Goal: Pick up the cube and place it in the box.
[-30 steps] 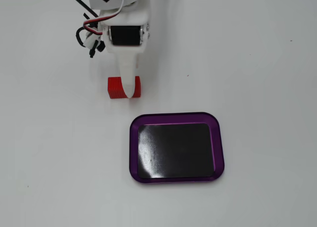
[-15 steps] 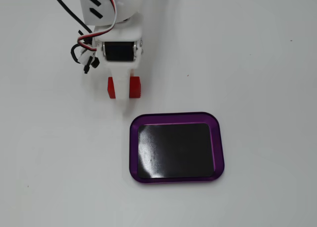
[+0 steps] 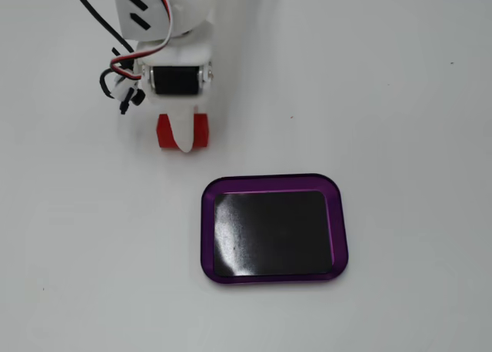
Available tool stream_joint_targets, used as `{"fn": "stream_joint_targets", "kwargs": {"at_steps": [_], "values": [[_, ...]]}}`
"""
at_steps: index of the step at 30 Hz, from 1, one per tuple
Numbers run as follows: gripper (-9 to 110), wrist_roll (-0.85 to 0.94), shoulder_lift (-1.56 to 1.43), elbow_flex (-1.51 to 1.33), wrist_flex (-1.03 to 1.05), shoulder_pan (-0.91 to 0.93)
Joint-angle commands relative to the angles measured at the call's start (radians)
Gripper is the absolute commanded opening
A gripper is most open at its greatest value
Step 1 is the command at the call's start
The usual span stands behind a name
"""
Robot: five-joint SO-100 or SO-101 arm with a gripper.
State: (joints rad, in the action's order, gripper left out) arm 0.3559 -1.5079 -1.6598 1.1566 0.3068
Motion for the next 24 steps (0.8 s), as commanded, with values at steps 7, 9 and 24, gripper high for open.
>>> {"fn": "stream_joint_targets", "kwargs": {"at_steps": [7, 9, 24], "values": [[-1, -0.012, -0.581, -0.107, -0.080, -0.063], [-1, -0.012, -0.695, -0.221, -0.164, -0.120], [-1, -0.035, -0.624, -0.574, -0.741, -0.380]]}}
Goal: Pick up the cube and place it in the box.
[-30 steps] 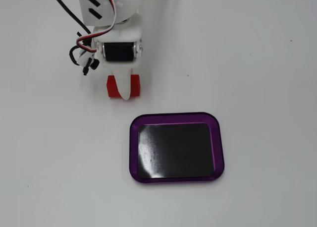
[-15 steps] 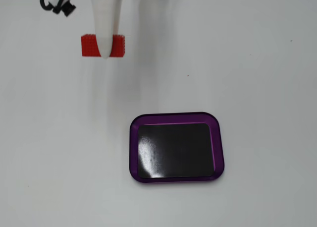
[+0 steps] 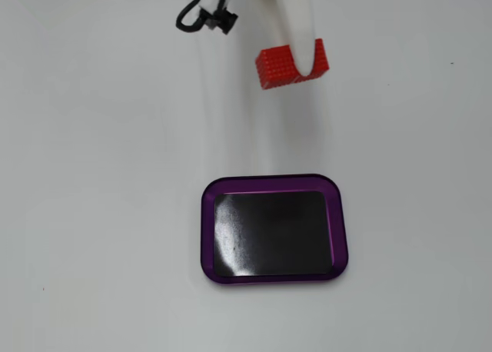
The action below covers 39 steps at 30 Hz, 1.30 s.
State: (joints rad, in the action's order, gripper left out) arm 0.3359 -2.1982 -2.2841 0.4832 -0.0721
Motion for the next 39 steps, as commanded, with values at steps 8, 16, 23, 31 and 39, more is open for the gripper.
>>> {"fn": "stream_joint_targets", "kwargs": {"at_steps": [8, 16, 23, 31, 39], "values": [[-1, -0.081, 0.522, 0.376, -0.074, 0.002], [0, -0.100, 0.785, 0.538, -0.071, 0.002], [2, -0.094, 0.831, 0.540, -0.071, 0.002], [14, -0.092, 0.819, 0.541, -0.015, 0.002], [14, -0.100, 0.795, 0.575, 0.063, 0.020]]}}
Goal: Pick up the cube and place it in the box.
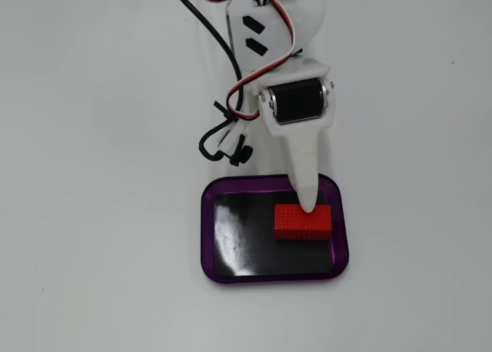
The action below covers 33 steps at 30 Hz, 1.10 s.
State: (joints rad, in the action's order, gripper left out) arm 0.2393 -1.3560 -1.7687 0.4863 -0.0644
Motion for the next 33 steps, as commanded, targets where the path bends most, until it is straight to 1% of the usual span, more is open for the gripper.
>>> {"fn": "stream_joint_targets", "kwargs": {"at_steps": [1, 8, 11, 13, 19, 24, 28, 33], "values": [[14, -0.005, -0.069, 0.083, 0.106, 0.014], [14, -0.006, -0.371, 0.268, 0.449, 0.003], [14, -0.006, -0.538, 0.282, 0.511, 0.002], [14, -0.009, -0.644, 0.239, 0.546, 0.014], [14, -0.176, -0.922, -0.129, 0.517, 0.018], [14, -0.278, -1.115, -0.472, 0.382, 0.018], [14, -0.301, -1.282, -0.703, 0.276, 0.018], [14, -0.295, -1.514, -0.911, 0.270, 0.018]]}}
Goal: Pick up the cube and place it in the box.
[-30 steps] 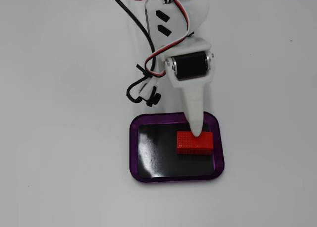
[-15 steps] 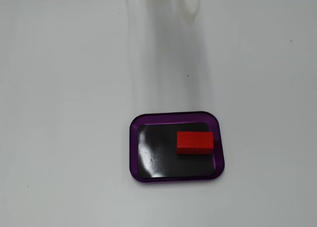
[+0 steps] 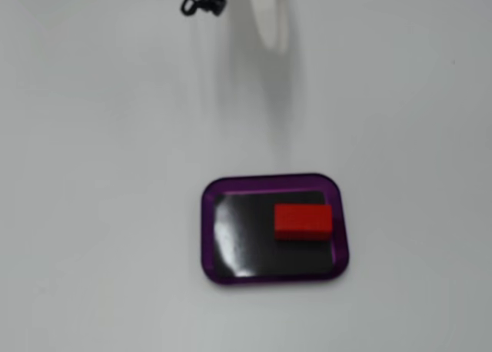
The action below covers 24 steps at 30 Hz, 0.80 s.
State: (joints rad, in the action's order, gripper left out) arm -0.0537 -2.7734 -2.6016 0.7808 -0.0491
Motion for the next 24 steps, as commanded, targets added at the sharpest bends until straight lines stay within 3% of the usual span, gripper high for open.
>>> {"fn": "stream_joint_targets", "kwargs": {"at_steps": [1, 11, 16, 19, 24], "values": [[14, -0.002, -0.146, -0.121, -0.021, 0.003], [14, -0.002, -0.601, -0.298, 0.227, 0.118], [11, 0.043, -0.557, -0.296, 0.284, 0.124], [-1, 0.100, -0.555, -0.296, 0.288, 0.123], [-1, 0.121, -0.555, -0.296, 0.310, 0.124]]}}
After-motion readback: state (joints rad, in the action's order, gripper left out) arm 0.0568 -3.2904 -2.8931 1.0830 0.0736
